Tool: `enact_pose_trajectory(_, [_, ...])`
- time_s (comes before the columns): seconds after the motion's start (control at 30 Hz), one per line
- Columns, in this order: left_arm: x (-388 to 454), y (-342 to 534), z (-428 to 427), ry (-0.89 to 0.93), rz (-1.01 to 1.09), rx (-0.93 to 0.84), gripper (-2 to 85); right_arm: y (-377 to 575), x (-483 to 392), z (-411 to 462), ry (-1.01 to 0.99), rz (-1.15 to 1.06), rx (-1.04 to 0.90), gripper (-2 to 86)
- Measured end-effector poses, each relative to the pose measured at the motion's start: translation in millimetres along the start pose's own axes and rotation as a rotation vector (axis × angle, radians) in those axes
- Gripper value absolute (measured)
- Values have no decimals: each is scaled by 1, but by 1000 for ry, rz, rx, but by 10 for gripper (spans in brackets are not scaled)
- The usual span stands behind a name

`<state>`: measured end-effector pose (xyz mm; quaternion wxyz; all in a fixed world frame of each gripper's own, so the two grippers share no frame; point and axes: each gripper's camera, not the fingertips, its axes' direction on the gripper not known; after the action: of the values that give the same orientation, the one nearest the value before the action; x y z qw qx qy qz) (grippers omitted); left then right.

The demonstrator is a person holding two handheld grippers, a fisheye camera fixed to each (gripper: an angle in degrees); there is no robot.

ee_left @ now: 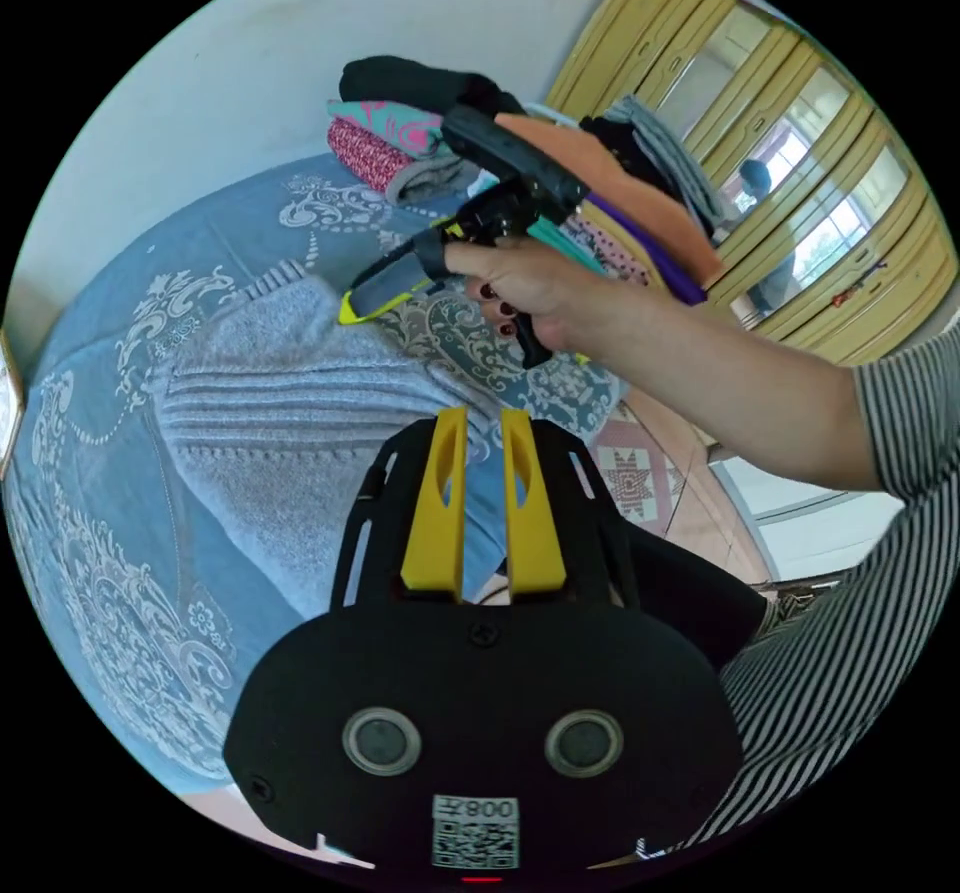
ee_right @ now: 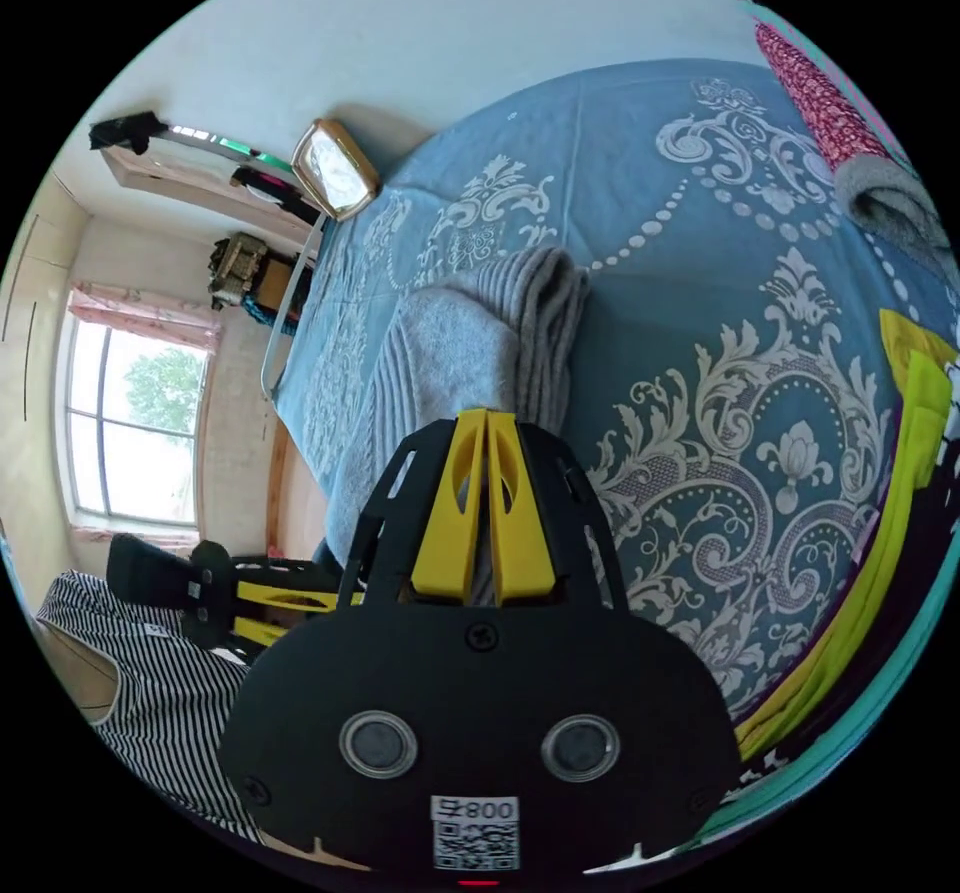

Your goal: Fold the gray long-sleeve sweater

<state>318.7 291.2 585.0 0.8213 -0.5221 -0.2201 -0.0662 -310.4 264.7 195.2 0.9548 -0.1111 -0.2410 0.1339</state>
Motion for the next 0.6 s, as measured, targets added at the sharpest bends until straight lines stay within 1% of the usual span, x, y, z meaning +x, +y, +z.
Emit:
enact_pose_trajectory(0.07, [-15, 11, -14, 10, -60, 65, 44, 10, -7, -2, 33, 6, 22, 0])
enact_pose_trajectory(0.17, [-44, 22, -9, -39, -179, 39, 27, 32, -37, -9, 27, -38, 73, 0])
enact_pose_trajectory(0.2, [-50, 24, -5, -32, -197, 26, 23, 42, -56, -9, 7, -71, 80, 0])
enact_pose_trajectory(0.27, [-69, 25, 10, 40, -230, 18, 10, 58, -88, 1, 7, -131, 66, 0])
enact_pose_trajectory(0.37, [-82, 17, 27, 44, -229, -8, 4, 82, -126, 38, 33, -188, -19, 0])
enact_pose_trajectory(0.43, [-87, 11, 34, 33, -220, -14, 3, 98, -133, 76, 149, -178, -91, 0])
enact_pose_trajectory(0.47, [-90, 9, 38, 28, -206, -23, 2, 102, -133, 85, 169, -175, -103, 0])
enact_pose_trajectory(0.6, [-105, 5, 40, 39, -197, -23, 1, 111, -142, 105, 138, -142, -85, 0])
